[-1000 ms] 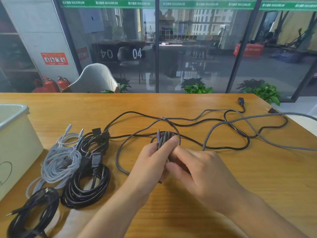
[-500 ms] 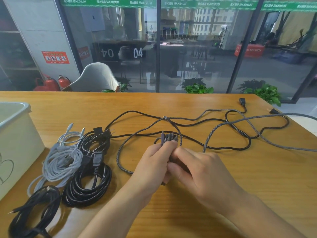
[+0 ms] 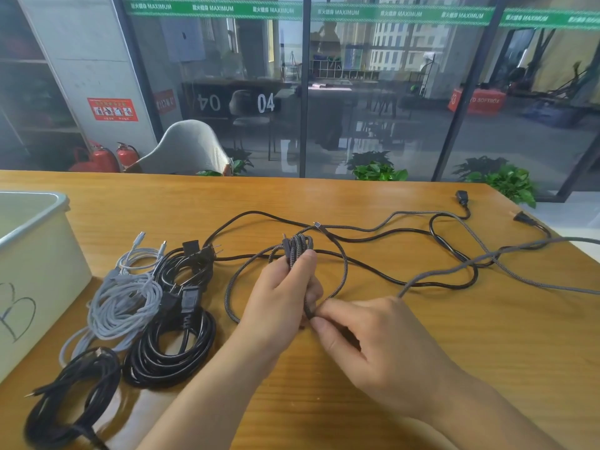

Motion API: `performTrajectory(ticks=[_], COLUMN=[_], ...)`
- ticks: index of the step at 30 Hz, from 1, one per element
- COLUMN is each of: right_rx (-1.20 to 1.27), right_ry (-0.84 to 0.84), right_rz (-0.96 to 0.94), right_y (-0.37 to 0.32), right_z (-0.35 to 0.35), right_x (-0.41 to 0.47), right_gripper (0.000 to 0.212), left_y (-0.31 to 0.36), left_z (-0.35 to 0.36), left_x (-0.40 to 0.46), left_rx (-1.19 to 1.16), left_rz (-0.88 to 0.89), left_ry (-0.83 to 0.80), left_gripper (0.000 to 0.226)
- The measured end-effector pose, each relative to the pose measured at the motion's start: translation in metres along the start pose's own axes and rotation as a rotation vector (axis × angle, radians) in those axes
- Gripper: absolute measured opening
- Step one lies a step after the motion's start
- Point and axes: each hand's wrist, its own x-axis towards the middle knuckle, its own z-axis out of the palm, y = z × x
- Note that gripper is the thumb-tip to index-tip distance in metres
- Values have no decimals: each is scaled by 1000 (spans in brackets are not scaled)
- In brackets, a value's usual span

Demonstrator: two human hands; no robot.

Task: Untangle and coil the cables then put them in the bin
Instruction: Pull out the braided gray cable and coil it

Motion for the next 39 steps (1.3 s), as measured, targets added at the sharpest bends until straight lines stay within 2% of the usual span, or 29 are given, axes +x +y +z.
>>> performTrajectory(ticks=[3, 7, 12, 19, 25, 33, 37, 39], right_rx=[105, 184, 409, 404, 346, 283, 200, 111], right_ry=[-232, -513, -614, -696, -672, -550, -420, -325], right_rz=[48, 123, 158, 193, 236, 451, 584, 668], right_y=[1, 3, 14, 31, 58, 105, 116, 123], right_z=[-2, -1, 5, 3, -12, -54, -79, -91], right_x=[-1, 0, -1, 2, 4, -3, -10, -17], right_gripper=[32, 31, 35, 49, 56, 45, 47, 55], left_y=[1, 4, 6, 8, 16, 16, 17, 17], left_z=[-1, -2, -1, -1, -8, -6, -7, -6], left_x=[0, -2, -5, -5, -9, -14, -15, -15], left_rx=[-96, -279, -384, -429, -526, -285, -110, -50], left_rz=[-33, -52, -76, -58, -79, -44, -52, -59], left_ry=[-27, -74, -243, -304, -391, -654, -691, -666], left_gripper=[41, 30, 29, 27, 30, 30, 37, 42])
